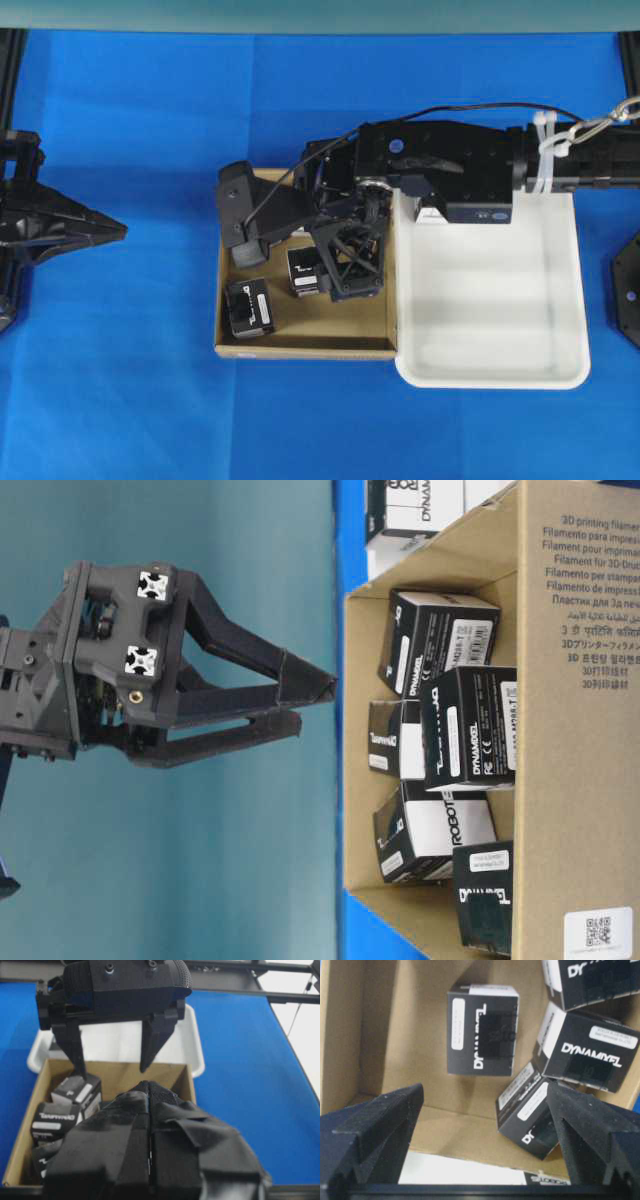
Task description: Pick a box that is randomly placed inside the cardboard box.
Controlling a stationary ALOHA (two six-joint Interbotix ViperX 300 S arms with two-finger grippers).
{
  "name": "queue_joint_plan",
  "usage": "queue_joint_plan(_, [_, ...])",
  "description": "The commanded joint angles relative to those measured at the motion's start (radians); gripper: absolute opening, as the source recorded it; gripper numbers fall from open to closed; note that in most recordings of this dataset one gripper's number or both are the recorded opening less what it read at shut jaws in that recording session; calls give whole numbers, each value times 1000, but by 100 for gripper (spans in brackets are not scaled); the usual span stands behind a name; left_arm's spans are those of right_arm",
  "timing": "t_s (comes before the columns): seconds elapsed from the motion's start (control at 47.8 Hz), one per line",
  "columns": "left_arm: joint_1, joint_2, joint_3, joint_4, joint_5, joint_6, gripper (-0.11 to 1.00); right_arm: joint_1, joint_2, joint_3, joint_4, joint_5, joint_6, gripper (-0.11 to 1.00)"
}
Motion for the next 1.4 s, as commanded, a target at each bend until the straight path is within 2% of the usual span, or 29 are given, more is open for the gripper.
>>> queue_joint_plan(0.0, [-2, 8, -28, 3, -5, 0, -7, 0, 5, -9, -2, -5, -2, 100])
queue_joint_plan(0.356, [-2, 3, -28, 3, -5, 0, -7, -5, -12, -23, -2, 15, 3, 100])
queue_joint_plan(0.732, [-2, 2, -28, 3, -3, 0, -7, -20, -184, -97, -2, 78, 9, 100])
queue_joint_plan(1.151, [-2, 2, -28, 3, -3, 0, -7, -18, -334, -97, 2, 72, 17, 100])
queue_joint_plan(1.381, [-3, 2, -28, 3, -2, 0, -7, -20, -364, -92, 2, 72, 15, 100])
